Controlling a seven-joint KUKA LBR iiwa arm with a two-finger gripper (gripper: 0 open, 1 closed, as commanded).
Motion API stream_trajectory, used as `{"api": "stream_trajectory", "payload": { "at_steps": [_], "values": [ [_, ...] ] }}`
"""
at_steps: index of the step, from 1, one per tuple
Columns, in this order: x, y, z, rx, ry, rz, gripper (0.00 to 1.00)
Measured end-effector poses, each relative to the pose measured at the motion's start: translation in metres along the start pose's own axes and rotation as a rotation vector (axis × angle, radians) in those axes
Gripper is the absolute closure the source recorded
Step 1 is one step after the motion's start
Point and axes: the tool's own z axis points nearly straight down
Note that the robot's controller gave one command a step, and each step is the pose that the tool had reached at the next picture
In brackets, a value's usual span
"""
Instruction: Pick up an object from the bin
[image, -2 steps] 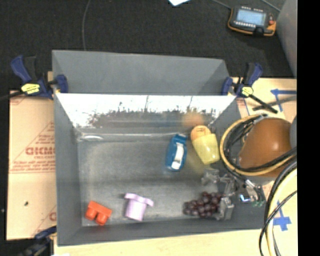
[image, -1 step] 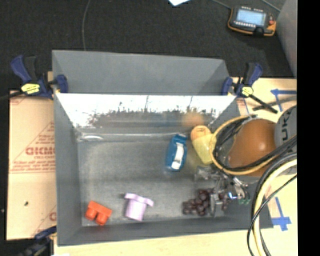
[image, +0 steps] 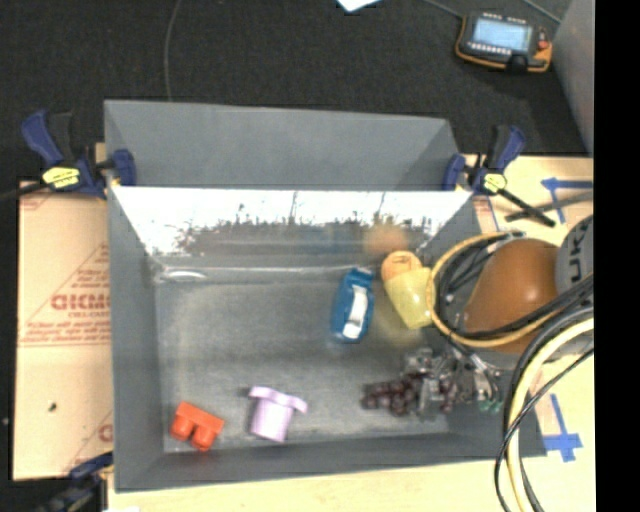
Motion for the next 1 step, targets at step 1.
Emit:
{"api": "stream_trajectory", "payload": {
  "at_steps": [1],
  "values": [
    [0.0,0.0,0.0,0.0,0.0,0.0,1.0]
  ]
}}
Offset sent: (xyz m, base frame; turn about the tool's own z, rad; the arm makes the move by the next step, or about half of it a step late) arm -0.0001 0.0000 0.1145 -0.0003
